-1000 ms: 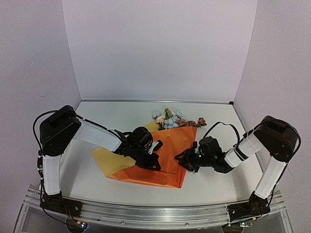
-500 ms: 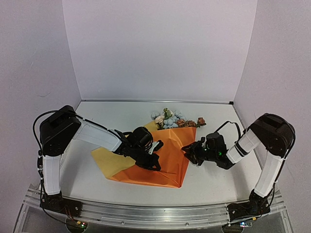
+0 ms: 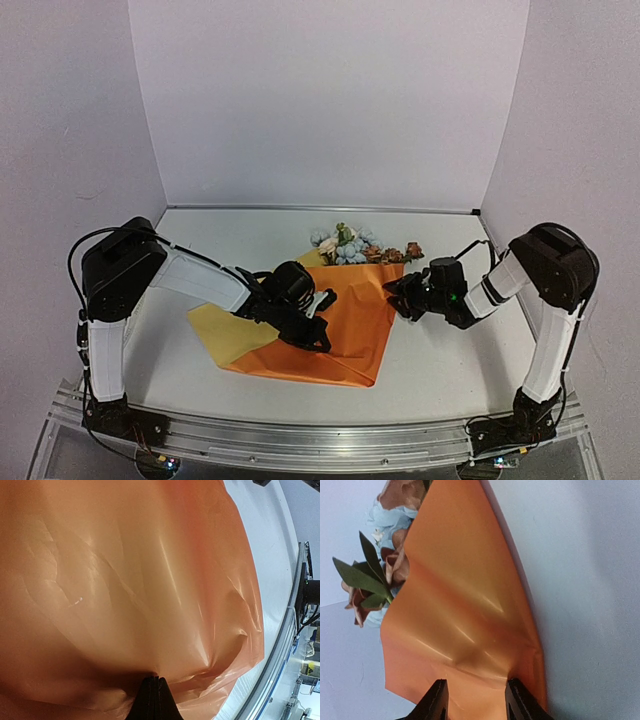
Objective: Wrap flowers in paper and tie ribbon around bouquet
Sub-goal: Press the fold line on the 2/3-folded wrapping paper.
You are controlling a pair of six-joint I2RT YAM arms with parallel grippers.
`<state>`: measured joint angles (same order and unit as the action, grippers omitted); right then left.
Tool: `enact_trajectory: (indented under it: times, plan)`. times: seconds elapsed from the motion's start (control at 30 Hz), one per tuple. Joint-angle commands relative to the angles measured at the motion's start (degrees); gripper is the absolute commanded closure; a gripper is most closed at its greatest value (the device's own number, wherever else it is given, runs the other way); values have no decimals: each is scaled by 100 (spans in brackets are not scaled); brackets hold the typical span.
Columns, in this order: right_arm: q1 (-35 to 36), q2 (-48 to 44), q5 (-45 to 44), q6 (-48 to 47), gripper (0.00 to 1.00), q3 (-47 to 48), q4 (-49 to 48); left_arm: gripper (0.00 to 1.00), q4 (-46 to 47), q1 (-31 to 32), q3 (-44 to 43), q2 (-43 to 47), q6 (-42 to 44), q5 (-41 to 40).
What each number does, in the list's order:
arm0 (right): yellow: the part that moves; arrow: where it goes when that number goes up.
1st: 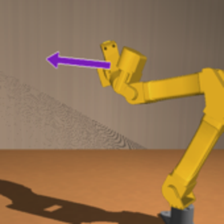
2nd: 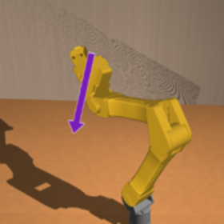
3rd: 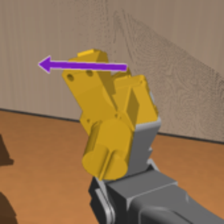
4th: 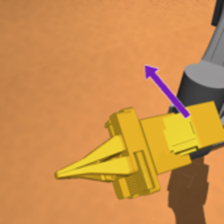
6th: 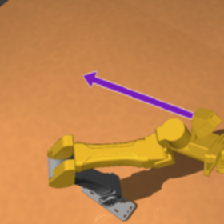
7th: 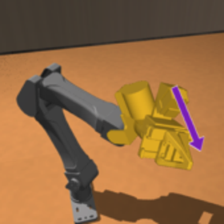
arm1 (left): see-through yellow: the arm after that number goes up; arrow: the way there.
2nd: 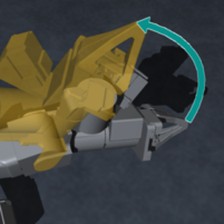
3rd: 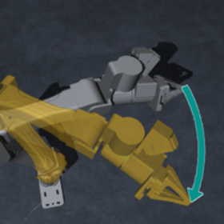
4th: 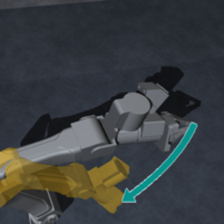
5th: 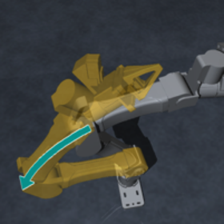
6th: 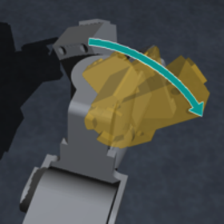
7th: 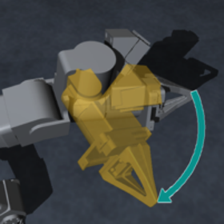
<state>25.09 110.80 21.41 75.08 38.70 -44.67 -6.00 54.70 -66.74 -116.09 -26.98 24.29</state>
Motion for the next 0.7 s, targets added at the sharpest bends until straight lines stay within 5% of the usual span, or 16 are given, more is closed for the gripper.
enact_trajectory:
  times: [0.0,0.67]
  plan:
    - [-202,191,43,-204,58,364,532,100,-858,-73,100,-212,114,-475]
    - [-1004,498,468,-1052,56,2094,2447,100,-956,-100,-9,-215,81,-500]
